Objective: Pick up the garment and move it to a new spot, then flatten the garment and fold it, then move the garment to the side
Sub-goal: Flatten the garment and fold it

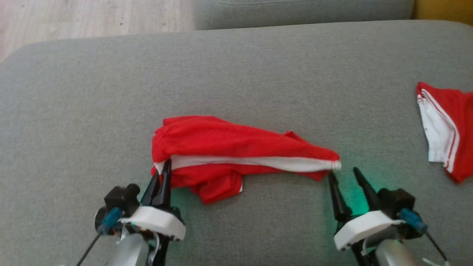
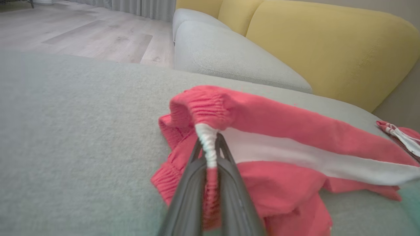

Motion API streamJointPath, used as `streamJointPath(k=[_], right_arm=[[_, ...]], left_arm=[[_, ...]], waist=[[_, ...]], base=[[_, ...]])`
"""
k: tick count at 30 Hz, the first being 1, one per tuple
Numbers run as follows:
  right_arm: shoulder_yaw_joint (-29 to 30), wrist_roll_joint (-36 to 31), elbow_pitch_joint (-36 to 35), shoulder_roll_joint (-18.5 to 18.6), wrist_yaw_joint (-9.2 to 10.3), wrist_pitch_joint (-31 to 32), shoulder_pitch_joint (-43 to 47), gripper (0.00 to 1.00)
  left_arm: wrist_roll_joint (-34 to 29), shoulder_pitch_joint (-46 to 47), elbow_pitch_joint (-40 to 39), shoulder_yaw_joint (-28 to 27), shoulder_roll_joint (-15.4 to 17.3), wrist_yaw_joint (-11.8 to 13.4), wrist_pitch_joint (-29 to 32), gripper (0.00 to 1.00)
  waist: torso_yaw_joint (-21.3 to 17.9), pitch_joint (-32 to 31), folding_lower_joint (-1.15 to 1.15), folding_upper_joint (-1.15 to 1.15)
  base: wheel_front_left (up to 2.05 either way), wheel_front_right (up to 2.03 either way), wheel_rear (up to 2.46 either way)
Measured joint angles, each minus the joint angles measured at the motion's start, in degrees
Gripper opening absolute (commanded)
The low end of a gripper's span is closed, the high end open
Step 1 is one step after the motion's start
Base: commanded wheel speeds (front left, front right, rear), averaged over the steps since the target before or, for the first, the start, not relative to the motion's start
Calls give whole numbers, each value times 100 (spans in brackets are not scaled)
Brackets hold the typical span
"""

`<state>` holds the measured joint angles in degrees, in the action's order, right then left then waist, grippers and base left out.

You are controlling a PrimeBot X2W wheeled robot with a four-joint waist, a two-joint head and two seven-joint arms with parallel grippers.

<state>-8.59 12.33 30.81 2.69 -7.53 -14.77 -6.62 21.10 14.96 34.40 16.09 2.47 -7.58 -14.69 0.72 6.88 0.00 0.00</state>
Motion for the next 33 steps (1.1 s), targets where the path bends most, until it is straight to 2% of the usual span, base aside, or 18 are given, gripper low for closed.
streamJointPath(k=[5, 18, 19, 21, 23, 24, 25, 33], right_arm=[[-377, 253, 143, 0, 0, 0, -49, 100], [-639, 163, 192, 4, 0, 0, -376, 100], [-662, 168, 189, 4, 0, 0, -375, 93], [-719, 178, 187, 7, 0, 0, -375, 51], [-776, 215, 183, 5, 0, 0, -373, 27], [-783, 236, 174, 5, 0, 0, -373, 8], [-781, 263, 144, 7, 0, 0, -370, 0], [-676, 400, -475, 13, 0, 0, -297, 0]], left_arm=[[-57, -116, -11, -127, 0, 0, 0, 0], [-41, -112, -70, -103, 0, 0, 0, 0], [-41, -112, -70, -101, 0, 0, 0, 0], [-41, -112, -70, -99, 0, 0, 0, 0], [-41, -112, -70, -99, 0, 0, 0, 0], [-41, -112, -69, -99, 0, 0, 0, 0], [-41, -112, -69, -100, 0, 0, 0, 0], [-73, -132, -272, -211, -1, 0, 0, 0]], waist=[[89, 104, 0, 0], [74, 228, 0, 0], [74, 231, 0, 0], [76, 230, 0, 0], [78, 224, 0, 0], [77, 217, 0, 0], [75, 209, 0, 0], [40, -79, 0, 0]], base=[[0, 0, 0], [0, 0, 0], [0, 0, 0], [0, 0, 0], [0, 0, 0], [0, 0, 0], [0, 0, 0], [0, 0, 0]])
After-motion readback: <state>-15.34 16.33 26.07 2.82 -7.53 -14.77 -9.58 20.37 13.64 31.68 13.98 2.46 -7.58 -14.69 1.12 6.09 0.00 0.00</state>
